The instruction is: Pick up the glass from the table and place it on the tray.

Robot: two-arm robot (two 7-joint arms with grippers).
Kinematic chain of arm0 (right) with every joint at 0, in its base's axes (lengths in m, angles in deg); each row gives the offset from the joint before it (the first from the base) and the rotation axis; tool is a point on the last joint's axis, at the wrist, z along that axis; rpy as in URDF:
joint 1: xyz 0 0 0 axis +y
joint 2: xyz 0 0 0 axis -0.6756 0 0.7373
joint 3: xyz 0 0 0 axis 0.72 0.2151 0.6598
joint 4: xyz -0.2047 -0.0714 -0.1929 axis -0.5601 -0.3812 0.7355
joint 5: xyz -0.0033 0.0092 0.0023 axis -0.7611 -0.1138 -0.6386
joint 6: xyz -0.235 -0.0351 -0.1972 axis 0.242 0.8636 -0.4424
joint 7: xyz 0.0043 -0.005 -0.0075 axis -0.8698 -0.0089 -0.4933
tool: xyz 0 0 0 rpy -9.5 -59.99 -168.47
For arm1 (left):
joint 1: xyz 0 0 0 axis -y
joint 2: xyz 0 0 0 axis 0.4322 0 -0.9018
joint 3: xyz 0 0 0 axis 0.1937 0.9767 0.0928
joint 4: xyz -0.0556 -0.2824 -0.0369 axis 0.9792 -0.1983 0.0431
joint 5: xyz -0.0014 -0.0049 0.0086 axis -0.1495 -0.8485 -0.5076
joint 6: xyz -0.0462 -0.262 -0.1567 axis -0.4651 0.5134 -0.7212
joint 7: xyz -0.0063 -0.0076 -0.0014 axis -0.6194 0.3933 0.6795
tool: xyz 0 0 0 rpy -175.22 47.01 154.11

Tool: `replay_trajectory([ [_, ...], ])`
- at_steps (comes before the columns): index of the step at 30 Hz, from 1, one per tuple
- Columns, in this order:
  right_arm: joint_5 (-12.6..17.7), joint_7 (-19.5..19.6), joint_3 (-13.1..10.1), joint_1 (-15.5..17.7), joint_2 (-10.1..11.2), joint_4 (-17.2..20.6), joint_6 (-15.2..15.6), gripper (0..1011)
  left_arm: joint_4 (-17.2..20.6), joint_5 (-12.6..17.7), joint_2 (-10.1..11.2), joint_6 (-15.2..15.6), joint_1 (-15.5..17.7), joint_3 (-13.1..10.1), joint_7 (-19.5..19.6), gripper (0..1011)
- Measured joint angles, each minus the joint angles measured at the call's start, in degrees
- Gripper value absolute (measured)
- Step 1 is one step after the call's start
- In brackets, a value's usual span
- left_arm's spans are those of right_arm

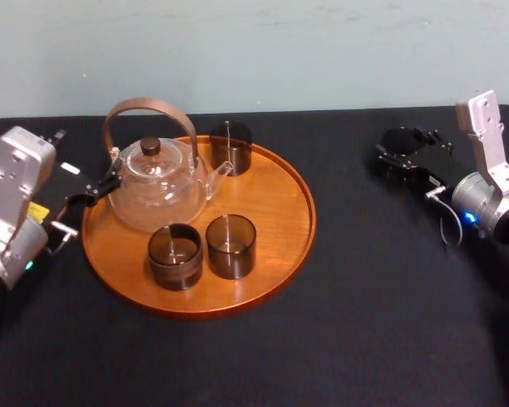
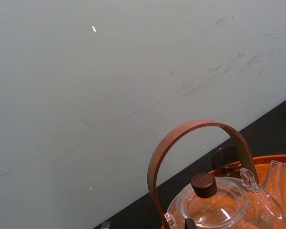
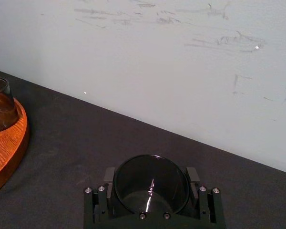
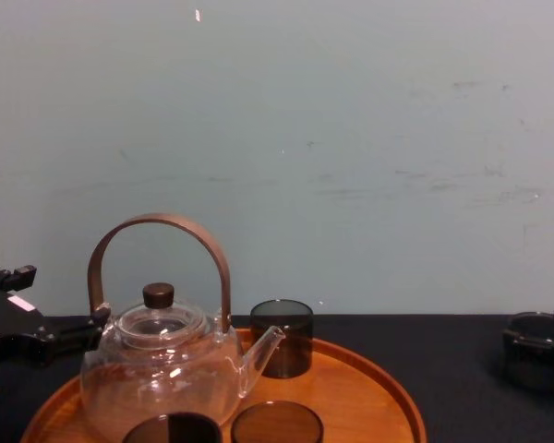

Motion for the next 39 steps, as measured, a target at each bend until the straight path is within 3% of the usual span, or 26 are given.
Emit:
replay_trajectory([
  [30,-0.08,-0.21,-0.05,-0.17,-0.42,-0.23,-0.52,912,0.0,0.0,0.0,0.0,0.0,0.0,0.0,1010],
  [39,-0.34,-0.65,0.35,3.22,0.09,7.68,0.59,912,0.0,0.0,0.0,0.0,0.0,0.0,0.0,1010],
])
